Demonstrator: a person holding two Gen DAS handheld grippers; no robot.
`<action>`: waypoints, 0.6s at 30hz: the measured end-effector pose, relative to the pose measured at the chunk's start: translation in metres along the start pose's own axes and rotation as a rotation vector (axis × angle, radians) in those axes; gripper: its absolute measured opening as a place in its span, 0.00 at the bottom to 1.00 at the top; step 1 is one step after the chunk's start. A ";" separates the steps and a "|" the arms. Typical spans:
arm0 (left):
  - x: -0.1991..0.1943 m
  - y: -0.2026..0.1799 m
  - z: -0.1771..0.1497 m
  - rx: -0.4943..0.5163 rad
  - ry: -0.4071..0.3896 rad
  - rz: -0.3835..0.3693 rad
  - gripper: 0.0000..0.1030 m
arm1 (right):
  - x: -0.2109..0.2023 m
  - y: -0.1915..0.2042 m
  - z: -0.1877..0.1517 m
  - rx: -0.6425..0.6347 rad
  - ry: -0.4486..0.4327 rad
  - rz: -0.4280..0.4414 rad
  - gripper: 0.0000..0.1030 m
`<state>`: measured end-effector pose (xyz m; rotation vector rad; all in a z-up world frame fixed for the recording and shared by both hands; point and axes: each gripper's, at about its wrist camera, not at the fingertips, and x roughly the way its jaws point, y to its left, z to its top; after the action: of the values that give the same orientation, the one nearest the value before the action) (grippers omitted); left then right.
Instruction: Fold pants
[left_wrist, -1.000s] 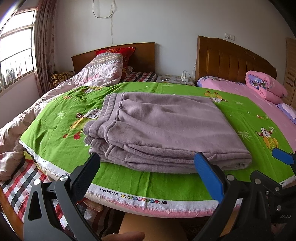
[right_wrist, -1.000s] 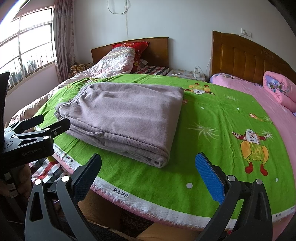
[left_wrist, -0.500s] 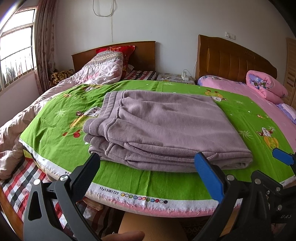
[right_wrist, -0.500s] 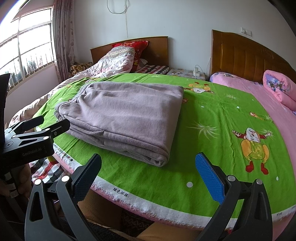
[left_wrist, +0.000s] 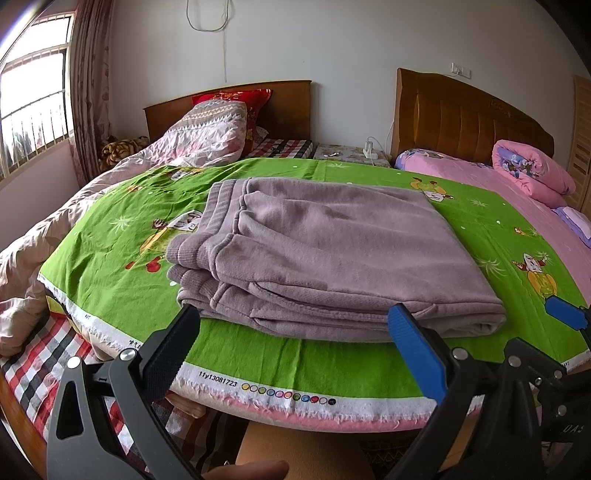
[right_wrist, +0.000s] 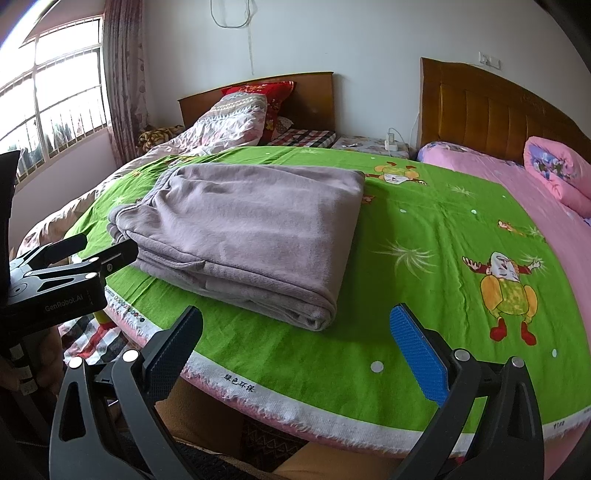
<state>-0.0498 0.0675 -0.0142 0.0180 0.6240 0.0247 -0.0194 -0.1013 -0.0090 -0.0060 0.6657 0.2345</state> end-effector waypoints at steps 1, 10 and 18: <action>0.000 0.000 0.000 0.000 0.000 0.000 0.99 | 0.000 0.000 -0.001 0.002 0.000 0.000 0.95; 0.002 0.001 -0.002 -0.008 0.008 0.001 0.99 | -0.002 0.001 -0.005 0.016 0.003 -0.001 0.95; 0.002 0.001 -0.002 -0.012 0.014 0.003 0.99 | -0.002 -0.002 -0.002 0.031 0.009 0.000 0.95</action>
<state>-0.0488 0.0681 -0.0170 0.0072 0.6376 0.0310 -0.0217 -0.1040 -0.0101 0.0227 0.6782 0.2246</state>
